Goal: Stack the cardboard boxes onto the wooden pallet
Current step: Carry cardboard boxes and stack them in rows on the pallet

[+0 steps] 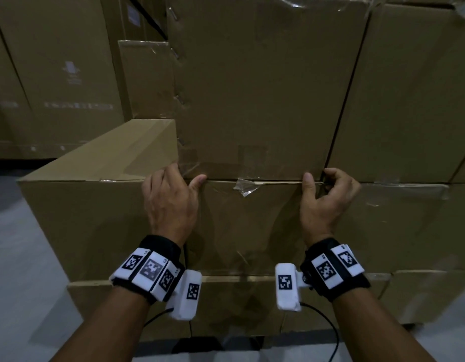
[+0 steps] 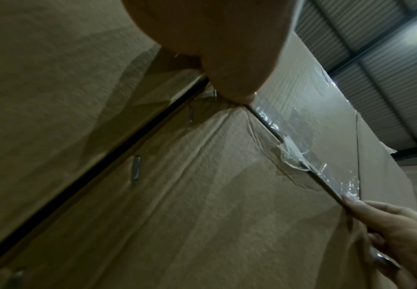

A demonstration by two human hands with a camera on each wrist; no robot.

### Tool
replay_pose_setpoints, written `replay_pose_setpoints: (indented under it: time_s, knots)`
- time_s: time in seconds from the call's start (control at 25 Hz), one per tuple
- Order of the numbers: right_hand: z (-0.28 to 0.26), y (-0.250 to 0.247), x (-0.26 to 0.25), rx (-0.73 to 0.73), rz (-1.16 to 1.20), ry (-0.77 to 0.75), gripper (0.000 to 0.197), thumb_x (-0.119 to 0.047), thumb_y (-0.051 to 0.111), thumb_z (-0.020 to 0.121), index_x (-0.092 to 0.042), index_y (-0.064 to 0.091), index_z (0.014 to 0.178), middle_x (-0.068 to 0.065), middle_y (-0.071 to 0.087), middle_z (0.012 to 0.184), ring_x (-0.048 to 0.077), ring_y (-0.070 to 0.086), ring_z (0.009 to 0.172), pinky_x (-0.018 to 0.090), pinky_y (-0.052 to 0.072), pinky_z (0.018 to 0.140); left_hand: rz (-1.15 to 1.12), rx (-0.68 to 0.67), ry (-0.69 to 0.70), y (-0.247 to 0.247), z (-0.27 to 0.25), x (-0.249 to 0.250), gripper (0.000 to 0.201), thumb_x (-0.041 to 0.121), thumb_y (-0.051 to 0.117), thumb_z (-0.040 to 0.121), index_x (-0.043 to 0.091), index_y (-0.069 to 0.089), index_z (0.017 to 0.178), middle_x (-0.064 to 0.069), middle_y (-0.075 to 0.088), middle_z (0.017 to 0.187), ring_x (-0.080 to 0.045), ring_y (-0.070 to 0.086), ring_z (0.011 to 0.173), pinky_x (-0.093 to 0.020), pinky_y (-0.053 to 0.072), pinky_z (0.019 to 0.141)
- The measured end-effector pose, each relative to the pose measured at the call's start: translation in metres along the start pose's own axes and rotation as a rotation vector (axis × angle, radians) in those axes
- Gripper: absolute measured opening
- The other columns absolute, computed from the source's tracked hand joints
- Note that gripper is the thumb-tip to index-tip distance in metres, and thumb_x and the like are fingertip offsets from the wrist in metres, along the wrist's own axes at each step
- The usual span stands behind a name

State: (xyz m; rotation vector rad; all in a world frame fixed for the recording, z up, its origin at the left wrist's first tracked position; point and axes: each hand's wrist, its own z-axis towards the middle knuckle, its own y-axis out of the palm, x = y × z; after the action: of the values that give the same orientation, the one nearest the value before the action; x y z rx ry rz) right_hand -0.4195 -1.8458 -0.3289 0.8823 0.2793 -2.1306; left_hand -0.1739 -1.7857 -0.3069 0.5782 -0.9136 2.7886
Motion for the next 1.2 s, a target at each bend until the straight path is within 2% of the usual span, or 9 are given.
replay_pose_setpoints:
  time_s: [0.08, 0.24, 0.32, 0.52, 0.72, 0.96, 1.04, 1.12, 1.2]
  knots:
    - [0.000, 0.000, -0.002, 0.006, 0.003, 0.028, 0.048, -0.039, 0.067, 0.085, -0.008, 0.053, 0.119, 0.003, 0.038, 0.121, 0.025, 0.053, 0.102, 0.040, 0.053, 0.088, -0.006, -0.006, 0.002, -0.001, 0.000, -0.001, 0.059, 0.057, 0.038, 0.094, 0.004, 0.055, 0.113, -0.013, 0.060, 0.096, -0.028, 0.052, 0.091, -0.044, 0.034, 0.095]
    - [0.000, 0.000, -0.003, 0.026, 0.012, 0.014, 0.050, -0.024, 0.072, 0.086, -0.002, 0.051, 0.126, 0.006, 0.038, 0.119, 0.016, 0.046, 0.097, 0.006, 0.038, 0.083, -0.044, -0.003, 0.000, 0.000, -0.001, 0.000, 0.052, 0.055, 0.045, 0.095, 0.006, 0.055, 0.109, -0.012, 0.059, 0.094, -0.027, 0.053, 0.091, -0.046, 0.034, 0.098]
    - [0.000, 0.000, -0.003, 0.028, 0.011, 0.011, 0.049, -0.021, 0.073, 0.087, -0.001, 0.051, 0.127, 0.007, 0.038, 0.119, 0.016, 0.046, 0.098, 0.002, 0.035, 0.080, -0.045, -0.001, -0.007, -0.001, -0.001, 0.000, 0.050, 0.054, 0.047, 0.095, 0.006, 0.055, 0.109, -0.012, 0.059, 0.094, -0.028, 0.052, 0.091, -0.047, 0.034, 0.097]
    - [-0.001, -0.001, -0.002, 0.029, 0.007, 0.017, 0.050, -0.022, 0.072, 0.088, -0.003, 0.050, 0.128, 0.007, 0.038, 0.121, 0.015, 0.046, 0.098, 0.002, 0.036, 0.080, -0.057, -0.013, -0.017, -0.003, -0.001, 0.001, 0.050, 0.053, 0.050, 0.094, 0.006, 0.055, 0.110, -0.012, 0.058, 0.094, -0.026, 0.051, 0.090, -0.047, 0.034, 0.098]
    - [-0.002, -0.002, -0.003, 0.026, 0.001, 0.017, 0.049, -0.020, 0.073, 0.088, -0.003, 0.050, 0.128, 0.019, 0.042, 0.125, 0.016, 0.046, 0.100, 0.002, 0.036, 0.082, -0.088, 0.012, -0.015, -0.005, -0.001, 0.001, 0.047, 0.051, 0.054, 0.093, 0.007, 0.056, 0.109, -0.008, 0.054, 0.092, -0.017, 0.040, 0.087, -0.046, 0.034, 0.095]
    - [-0.004, -0.003, -0.003, 0.010, -0.023, 0.050, 0.050, -0.018, 0.074, 0.088, -0.004, 0.050, 0.129, 0.018, 0.042, 0.127, 0.018, 0.047, 0.099, 0.001, 0.036, 0.081, -0.033, -0.012, -0.010, -0.003, -0.002, 0.000, 0.048, 0.054, 0.052, 0.093, 0.008, 0.056, 0.105, -0.007, 0.054, 0.088, -0.017, 0.041, 0.083, -0.045, 0.037, 0.091]
    - [-0.005, -0.006, -0.014, -0.045, -0.040, 0.147, 0.051, -0.017, 0.073, 0.089, -0.004, 0.047, 0.131, 0.019, 0.039, 0.131, 0.016, 0.048, 0.100, -0.001, 0.039, 0.077, 0.002, -0.074, -0.025, -0.012, -0.002, 0.003, 0.048, 0.053, 0.053, 0.092, 0.007, 0.057, 0.103, -0.010, 0.057, 0.087, -0.019, 0.043, 0.081, -0.044, 0.039, 0.088]
    - [0.001, -0.011, -0.033, -0.120, -0.060, 0.276, 0.051, -0.014, 0.071, 0.090, -0.003, 0.045, 0.132, 0.020, 0.037, 0.135, 0.018, 0.050, 0.099, 0.000, 0.041, 0.073, 0.037, -0.200, -0.066, -0.028, 0.005, 0.011, 0.045, 0.051, 0.055, 0.094, 0.007, 0.057, 0.104, -0.011, 0.060, 0.091, -0.023, 0.049, 0.084, -0.043, 0.038, 0.087]
    - [0.005, -0.020, -0.051, -0.200, -0.165, 0.367, 0.051, -0.012, 0.072, 0.089, -0.003, 0.045, 0.132, 0.019, 0.037, 0.135, 0.026, 0.054, 0.103, 0.012, 0.045, 0.079, 0.077, -0.383, -0.093, -0.044, 0.010, 0.020, 0.040, 0.047, 0.055, 0.096, 0.008, 0.053, 0.107, -0.012, 0.063, 0.100, -0.027, 0.056, 0.093, -0.041, 0.040, 0.089]
